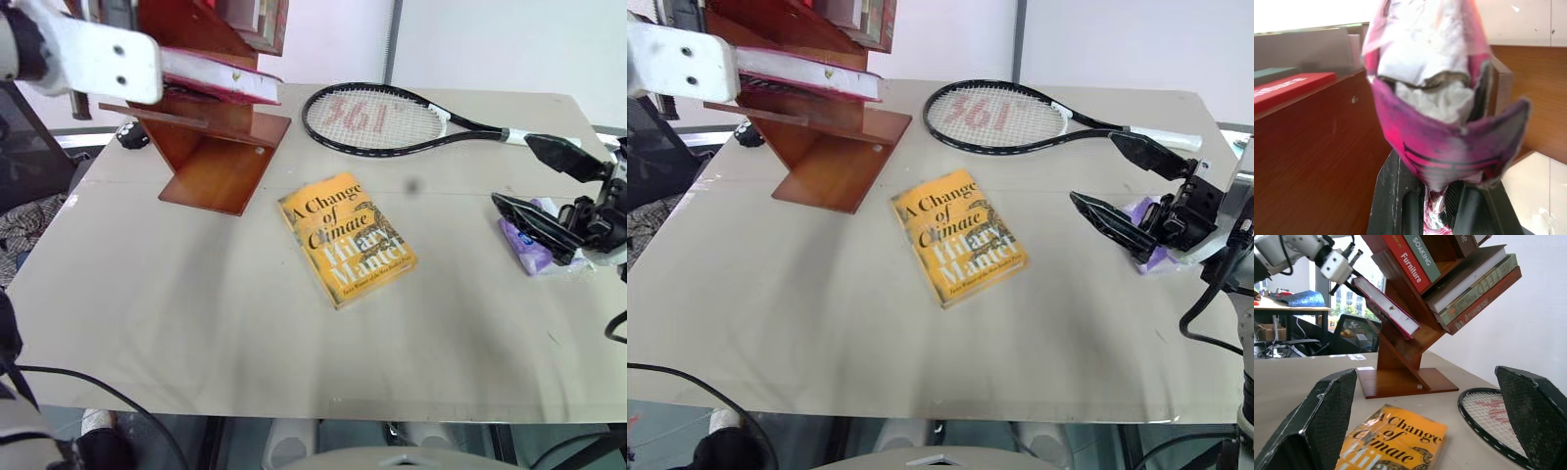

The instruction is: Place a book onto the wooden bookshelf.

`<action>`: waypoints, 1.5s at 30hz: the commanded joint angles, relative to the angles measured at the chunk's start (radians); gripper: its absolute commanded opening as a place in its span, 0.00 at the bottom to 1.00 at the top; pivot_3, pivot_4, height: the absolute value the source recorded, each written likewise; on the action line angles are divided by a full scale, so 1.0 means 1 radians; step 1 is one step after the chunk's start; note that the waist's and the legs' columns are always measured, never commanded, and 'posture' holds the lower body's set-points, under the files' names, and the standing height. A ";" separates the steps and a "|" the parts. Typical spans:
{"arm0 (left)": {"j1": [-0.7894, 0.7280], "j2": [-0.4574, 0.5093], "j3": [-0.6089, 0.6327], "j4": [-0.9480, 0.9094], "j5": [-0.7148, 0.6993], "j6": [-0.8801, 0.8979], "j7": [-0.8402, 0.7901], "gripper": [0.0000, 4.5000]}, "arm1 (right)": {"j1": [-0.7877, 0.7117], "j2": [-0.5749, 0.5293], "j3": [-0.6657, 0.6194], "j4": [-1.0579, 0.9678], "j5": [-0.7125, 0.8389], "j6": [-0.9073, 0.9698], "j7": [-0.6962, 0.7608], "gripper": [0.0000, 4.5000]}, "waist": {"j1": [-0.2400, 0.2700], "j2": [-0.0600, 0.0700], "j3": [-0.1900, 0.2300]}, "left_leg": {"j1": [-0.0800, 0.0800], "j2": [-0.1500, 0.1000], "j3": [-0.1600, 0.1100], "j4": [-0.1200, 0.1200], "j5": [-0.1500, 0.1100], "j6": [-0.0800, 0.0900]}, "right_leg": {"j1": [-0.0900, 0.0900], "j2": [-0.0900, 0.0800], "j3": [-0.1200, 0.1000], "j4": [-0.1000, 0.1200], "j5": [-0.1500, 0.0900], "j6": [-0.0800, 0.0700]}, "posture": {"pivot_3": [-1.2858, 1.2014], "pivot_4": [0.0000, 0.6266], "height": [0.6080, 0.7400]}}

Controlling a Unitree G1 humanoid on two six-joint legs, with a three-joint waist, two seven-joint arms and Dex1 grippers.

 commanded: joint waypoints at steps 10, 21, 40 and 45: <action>0.045 -0.097 -0.020 0.039 0.137 0.056 0.024 0.00 | -0.023 -0.038 -0.058 -0.049 0.124 0.031 -0.050 1.00 | 0.004 0.005 -0.006 | 0.016 0.000 0.002 -0.001 0.001 0.002 | 0.018 -0.001 0.002 0.000 0.000 -0.001 | 0.52 0.24 1.00; 0.145 -0.149 0.025 -0.126 0.131 0.276 0.002 0.37 | -0.109 -0.039 0.001 -0.019 0.131 0.053 -0.082 1.00 | 0.001 0.010 -0.010 | 0.016 0.000 0.002 -0.001 0.001 0.002 | 0.019 0.000 0.002 -0.001 0.000 -0.001 | 0.52 0.24 1.00; 0.266 -0.266 0.536 -0.873 -0.761 1.257 -0.116 1.00 | -0.073 -0.055 0.010 0.041 0.098 0.067 0.001 1.00 | 0.001 -0.001 -0.004 | -0.017 0.000 -0.003 0.002 0.001 0.002 | -0.008 0.001 -0.002 -0.003 0.001 0.004 | 0.52 0.24 1.00; 0.561 -0.485 0.601 -1.081 -0.905 1.380 0.091 1.00 | -0.029 -0.073 0.023 0.056 0.055 0.078 0.028 1.00 | -0.005 0.000 -0.005 | -0.003 0.000 -0.002 0.004 0.001 0.002 | 0.004 0.001 0.000 -0.002 -0.001 0.007 | 0.52 0.24 1.00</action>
